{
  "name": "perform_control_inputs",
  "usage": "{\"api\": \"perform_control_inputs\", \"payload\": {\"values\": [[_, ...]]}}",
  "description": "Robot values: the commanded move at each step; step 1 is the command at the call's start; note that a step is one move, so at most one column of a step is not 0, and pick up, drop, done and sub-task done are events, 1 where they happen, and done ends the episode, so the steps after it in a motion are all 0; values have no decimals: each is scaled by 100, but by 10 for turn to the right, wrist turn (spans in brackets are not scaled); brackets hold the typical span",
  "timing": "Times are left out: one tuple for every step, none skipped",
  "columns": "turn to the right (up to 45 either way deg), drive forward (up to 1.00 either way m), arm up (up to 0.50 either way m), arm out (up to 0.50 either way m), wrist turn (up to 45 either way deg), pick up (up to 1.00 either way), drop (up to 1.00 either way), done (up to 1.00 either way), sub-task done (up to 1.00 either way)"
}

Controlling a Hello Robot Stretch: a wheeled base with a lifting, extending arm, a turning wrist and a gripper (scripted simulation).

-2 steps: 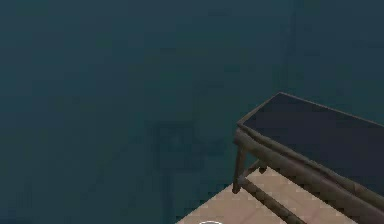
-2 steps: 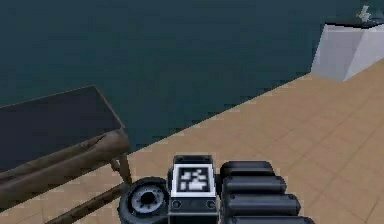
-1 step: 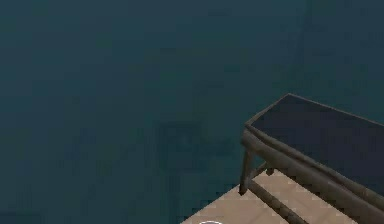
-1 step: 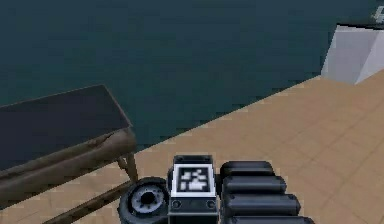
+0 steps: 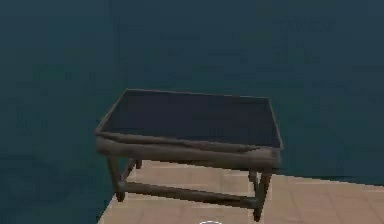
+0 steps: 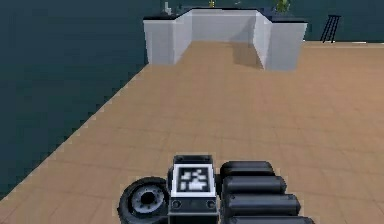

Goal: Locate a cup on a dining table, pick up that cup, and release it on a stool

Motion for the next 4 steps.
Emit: {"api": "perform_control_inputs", "payload": {"values": [[450, 0, 0, 0, 0, 0, 0, 0, 0], [450, 0, 0, 0, 0, 0, 0, 0, 0], [90, 0, 0, 0, 0, 0, 0, 0, 0], [30, 0, 0, 0, 0, 0, 0, 0, 0]]}}
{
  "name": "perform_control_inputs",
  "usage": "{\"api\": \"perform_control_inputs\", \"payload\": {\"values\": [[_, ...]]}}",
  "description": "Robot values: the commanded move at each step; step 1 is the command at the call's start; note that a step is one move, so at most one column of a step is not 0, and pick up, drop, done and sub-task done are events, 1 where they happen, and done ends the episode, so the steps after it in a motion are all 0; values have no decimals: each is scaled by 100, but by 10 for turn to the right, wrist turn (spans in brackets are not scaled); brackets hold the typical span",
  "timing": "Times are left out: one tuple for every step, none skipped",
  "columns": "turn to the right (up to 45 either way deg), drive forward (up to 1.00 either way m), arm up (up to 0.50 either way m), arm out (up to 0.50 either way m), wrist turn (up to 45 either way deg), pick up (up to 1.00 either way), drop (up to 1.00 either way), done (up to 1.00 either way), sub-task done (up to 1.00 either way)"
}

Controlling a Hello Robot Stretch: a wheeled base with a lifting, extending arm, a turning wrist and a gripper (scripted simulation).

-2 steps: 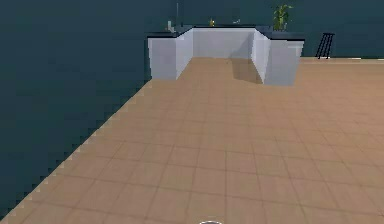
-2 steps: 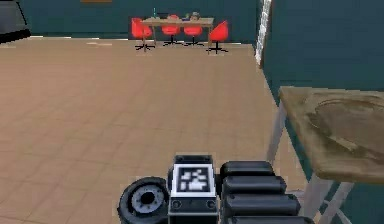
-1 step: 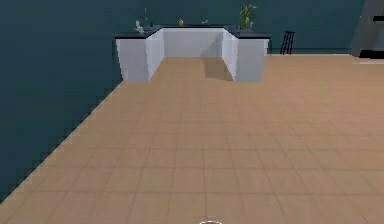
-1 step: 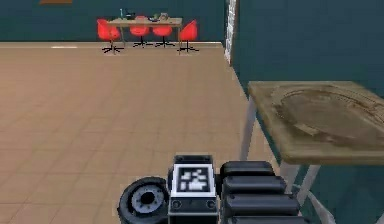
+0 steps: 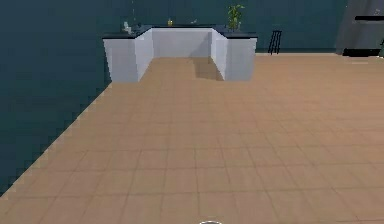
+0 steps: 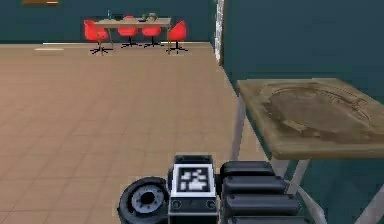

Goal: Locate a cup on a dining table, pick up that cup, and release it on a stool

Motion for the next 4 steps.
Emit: {"api": "perform_control_inputs", "payload": {"values": [[-450, 0, 0, 0, 0, 0, 0, 0, 0], [-450, 0, 0, 0, 0, 0, 0, 0, 0], [-450, 0, 0, 0, 0, 0, 0, 0, 0], [-210, 0, 0, 0, 0, 0, 0, 0, 0]]}}
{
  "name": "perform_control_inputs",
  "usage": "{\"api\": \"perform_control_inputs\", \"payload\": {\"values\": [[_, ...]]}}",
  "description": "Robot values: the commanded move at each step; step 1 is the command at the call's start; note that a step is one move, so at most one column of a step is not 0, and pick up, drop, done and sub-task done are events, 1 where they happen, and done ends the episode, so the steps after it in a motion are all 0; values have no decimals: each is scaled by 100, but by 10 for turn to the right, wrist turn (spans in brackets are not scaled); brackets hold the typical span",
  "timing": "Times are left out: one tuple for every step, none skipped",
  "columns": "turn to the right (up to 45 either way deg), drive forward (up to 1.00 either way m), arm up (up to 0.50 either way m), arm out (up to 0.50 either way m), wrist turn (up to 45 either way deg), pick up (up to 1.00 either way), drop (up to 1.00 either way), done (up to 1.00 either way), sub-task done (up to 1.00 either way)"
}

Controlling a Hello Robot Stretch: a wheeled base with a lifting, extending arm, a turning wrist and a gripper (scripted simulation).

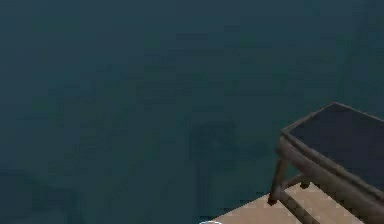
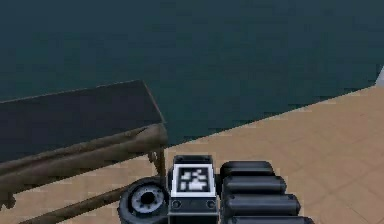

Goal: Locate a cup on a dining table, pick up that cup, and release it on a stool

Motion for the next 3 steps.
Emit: {"api": "perform_control_inputs", "payload": {"values": [[450, 0, 0, 0, 0, 0, 0, 0, 0], [450, 0, 0, 0, 0, 0, 0, 0, 0], [450, 0, 0, 0, 0, 0, 0, 0, 0]]}}
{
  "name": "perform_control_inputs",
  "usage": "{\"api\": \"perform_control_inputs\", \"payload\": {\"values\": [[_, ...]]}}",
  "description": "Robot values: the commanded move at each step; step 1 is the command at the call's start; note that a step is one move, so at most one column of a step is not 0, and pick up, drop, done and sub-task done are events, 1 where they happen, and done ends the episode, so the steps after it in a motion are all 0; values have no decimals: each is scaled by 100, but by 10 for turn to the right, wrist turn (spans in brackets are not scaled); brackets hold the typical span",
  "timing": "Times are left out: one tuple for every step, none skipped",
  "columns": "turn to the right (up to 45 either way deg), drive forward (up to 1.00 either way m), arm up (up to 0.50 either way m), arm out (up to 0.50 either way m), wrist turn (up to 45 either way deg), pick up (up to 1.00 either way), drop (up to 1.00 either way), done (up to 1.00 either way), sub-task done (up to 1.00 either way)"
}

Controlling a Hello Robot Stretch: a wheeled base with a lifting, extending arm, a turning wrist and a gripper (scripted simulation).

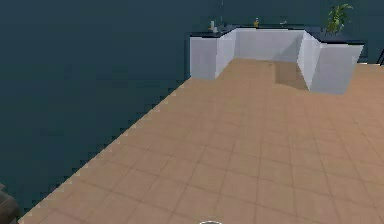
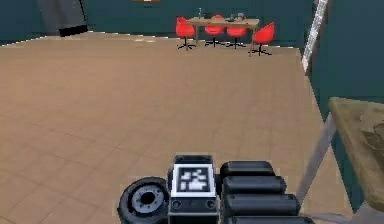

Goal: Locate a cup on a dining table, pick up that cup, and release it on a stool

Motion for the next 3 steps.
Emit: {"api": "perform_control_inputs", "payload": {"values": [[300, 0, 0, 0, 0, 0, 0, 0, 0], [450, 0, 0, 0, 0, 0, 0, 0, 0], [450, 0, 0, 0, 0, 0, 0, 0, 0]]}}
